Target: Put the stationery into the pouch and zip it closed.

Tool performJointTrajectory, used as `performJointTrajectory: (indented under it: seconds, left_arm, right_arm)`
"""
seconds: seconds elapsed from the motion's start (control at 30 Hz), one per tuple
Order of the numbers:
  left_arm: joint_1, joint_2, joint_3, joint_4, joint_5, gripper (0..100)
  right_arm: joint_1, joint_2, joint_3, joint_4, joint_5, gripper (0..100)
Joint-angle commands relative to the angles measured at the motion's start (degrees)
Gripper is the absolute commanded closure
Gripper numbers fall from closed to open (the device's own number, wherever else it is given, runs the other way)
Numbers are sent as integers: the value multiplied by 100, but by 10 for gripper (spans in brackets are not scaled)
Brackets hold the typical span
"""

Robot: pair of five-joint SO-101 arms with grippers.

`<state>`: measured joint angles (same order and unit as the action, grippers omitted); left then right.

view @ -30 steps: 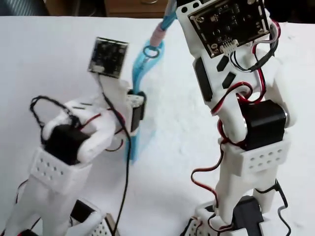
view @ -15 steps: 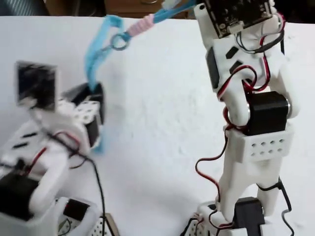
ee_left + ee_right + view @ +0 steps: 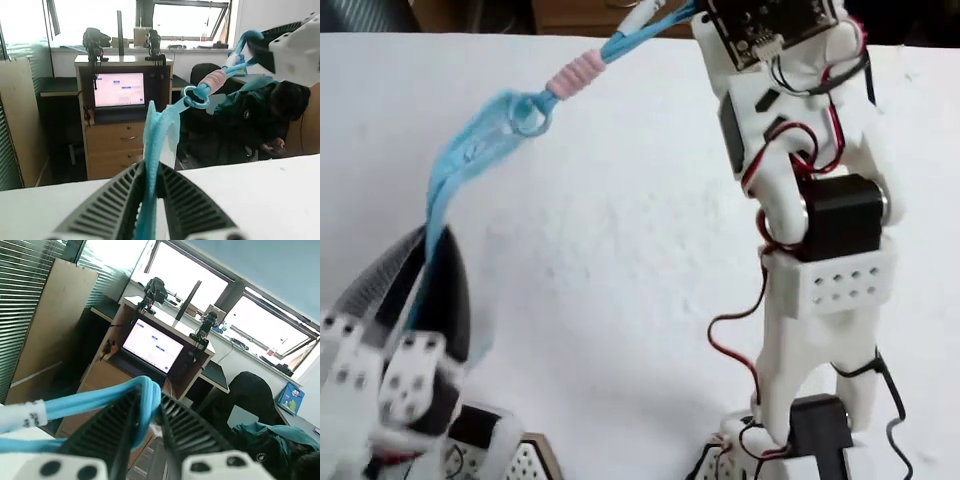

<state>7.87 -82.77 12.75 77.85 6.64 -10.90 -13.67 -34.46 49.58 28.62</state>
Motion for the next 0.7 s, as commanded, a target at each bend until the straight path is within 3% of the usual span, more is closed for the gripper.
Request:
performJointTrajectory:
  seconds: [0.0,0.27,0.67]
  left_arm:
    - [-13,-198,-607,132,-18,976]
    - [-22,-163,-1099,211,-18,976]
    - [-22,-92,-1354,185,-18,976]
  right_arm:
    - [242,180,-35,-277,-18,981]
    - [268,497,-53,-409,9,981]
    - [1305,1226,-70,-734,-18,981]
